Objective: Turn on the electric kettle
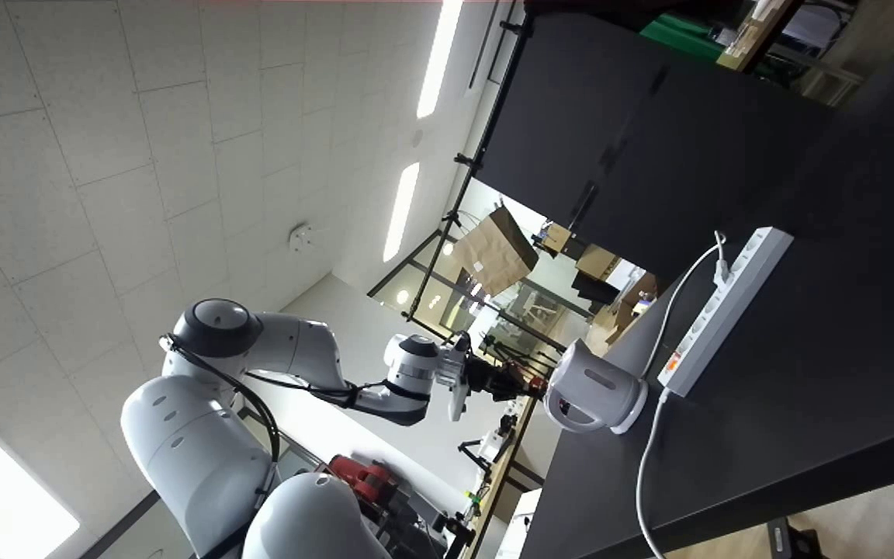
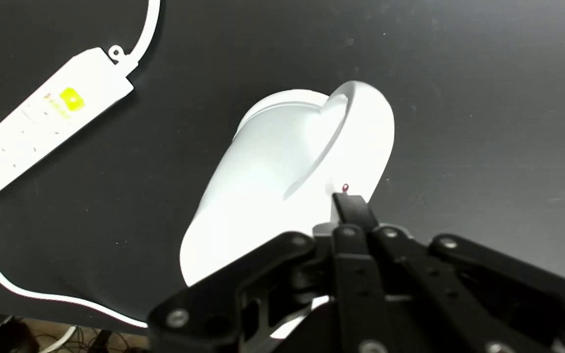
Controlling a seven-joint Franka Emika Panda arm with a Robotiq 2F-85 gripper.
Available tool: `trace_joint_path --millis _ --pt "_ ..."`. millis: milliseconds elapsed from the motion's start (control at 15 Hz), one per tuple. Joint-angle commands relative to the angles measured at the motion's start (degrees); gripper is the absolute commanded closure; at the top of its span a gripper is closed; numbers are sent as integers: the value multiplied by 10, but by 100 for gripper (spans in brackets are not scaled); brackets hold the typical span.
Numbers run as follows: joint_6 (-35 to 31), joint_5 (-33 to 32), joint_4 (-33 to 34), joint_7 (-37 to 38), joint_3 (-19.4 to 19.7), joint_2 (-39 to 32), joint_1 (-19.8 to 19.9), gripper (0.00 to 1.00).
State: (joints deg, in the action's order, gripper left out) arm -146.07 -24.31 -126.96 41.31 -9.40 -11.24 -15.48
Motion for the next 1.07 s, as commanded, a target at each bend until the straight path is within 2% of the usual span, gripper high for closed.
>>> trace_joint_path --millis 0,1000 --pt "-17 -10 -3 6 16 -4 -13 100" --pt "-63 -3 -17 0 39 -21 -18 100"
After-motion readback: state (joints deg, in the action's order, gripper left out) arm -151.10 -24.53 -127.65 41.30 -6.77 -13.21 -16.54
